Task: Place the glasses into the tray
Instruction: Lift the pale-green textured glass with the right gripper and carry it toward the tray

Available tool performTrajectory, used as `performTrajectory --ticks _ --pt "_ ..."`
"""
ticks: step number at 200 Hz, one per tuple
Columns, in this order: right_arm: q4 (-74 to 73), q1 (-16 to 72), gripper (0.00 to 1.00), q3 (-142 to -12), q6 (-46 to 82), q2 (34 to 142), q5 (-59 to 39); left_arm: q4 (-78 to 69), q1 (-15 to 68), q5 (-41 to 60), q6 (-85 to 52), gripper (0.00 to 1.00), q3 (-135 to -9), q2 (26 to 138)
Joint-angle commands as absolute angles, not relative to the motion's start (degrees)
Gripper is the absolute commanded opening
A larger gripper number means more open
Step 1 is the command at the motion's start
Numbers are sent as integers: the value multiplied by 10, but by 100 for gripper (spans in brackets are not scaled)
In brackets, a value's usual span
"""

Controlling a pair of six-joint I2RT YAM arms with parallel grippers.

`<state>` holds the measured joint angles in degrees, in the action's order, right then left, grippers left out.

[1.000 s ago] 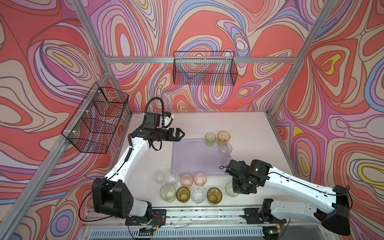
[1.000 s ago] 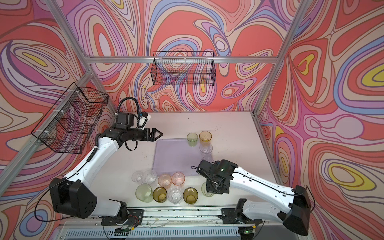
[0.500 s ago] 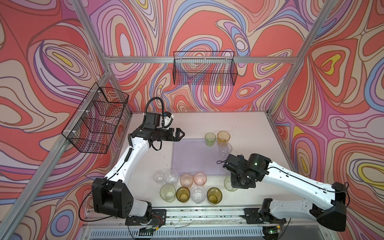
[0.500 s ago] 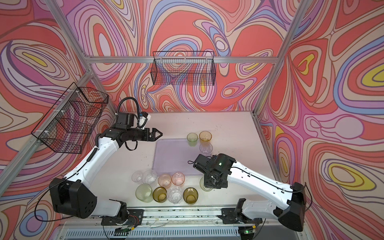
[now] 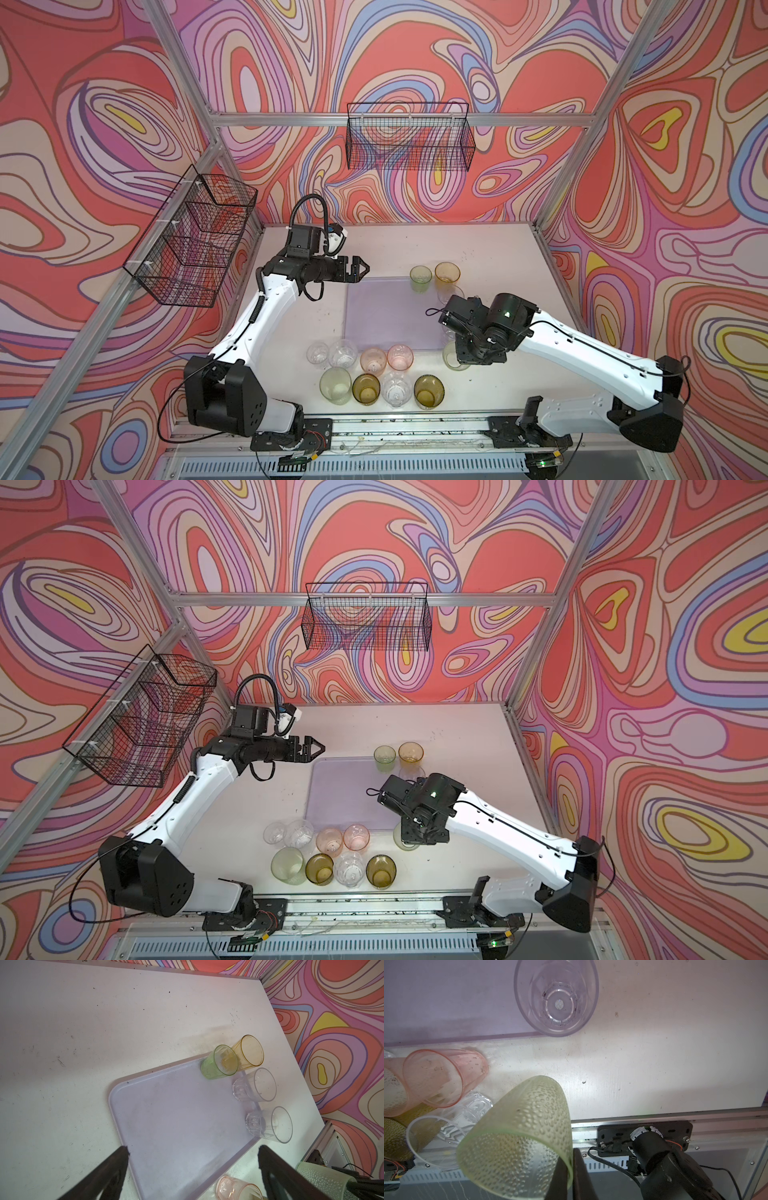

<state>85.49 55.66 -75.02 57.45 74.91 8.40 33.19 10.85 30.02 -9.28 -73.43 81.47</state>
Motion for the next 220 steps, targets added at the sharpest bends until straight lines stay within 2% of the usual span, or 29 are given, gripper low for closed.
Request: performTrajectory --ticks 1,220 --pt "864 551 0 -776 558 760 99 327 109 308 -96 100 -731 816" --pt "797 437 0 -890 467 855 75 333 110 299 -87 100 -733 809"
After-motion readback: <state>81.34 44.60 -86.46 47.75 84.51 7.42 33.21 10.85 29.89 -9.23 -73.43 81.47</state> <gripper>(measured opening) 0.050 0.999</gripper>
